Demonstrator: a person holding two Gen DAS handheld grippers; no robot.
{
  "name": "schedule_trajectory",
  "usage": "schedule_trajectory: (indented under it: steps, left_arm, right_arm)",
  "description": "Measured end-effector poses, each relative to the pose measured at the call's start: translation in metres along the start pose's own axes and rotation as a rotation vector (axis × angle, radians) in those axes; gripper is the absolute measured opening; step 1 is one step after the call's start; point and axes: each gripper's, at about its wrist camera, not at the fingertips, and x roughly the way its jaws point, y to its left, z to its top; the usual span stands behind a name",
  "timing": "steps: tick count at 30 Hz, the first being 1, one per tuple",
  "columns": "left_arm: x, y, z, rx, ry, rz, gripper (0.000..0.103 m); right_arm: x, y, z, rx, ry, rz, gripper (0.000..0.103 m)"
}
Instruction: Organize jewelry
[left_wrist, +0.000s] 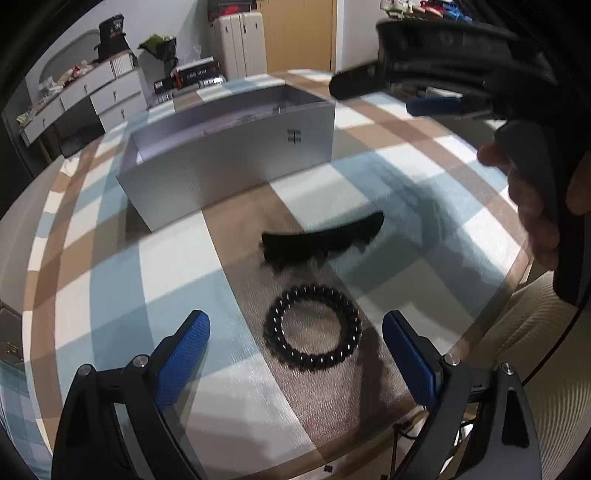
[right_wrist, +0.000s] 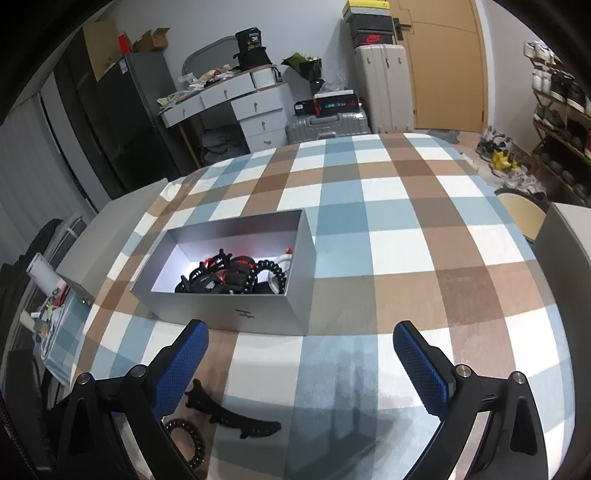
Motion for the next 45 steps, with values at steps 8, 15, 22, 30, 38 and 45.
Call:
schedule_trajectory:
  steps: [8,15,22,30,38,45]
  left_arm:
    - [0.006,0.009,0.002,-0.049,0.023,-0.011,0.091]
    - [-0.001,-0.003,0.001,0.013,-0.005,-0.037,0.042]
    - [-0.005,-0.001,0.000,0.019,-0.012,-0.039,0.035]
    - [-0.034,0.036,0.011,-0.127,-0.116,-0.007,0.035]
    - [-0.071,0.079,0.012,-0.291,-0.263,0.004,0.035]
    - [-0.082,0.095,0.015,-0.337,-0.324,-0.008,0.035]
  right_arm:
    - [0.002,-0.001,-0.001,0.016,0.015,0.004,0.101]
    - [0.003,-0.003,-0.001,0.027,0.021,0.005,0.101]
    - [0.003,-0.006,-0.001,0.043,0.027,0.033,0.101]
    - [0.002,0.001,-0.006,-0.008,0.078,0.142,0.101]
    - [0.012,0.050,-0.031,-0.303,0.152,0.161,0.093]
    - [0.030,0.075,-0.054,-0.486,0.233,0.126,0.078]
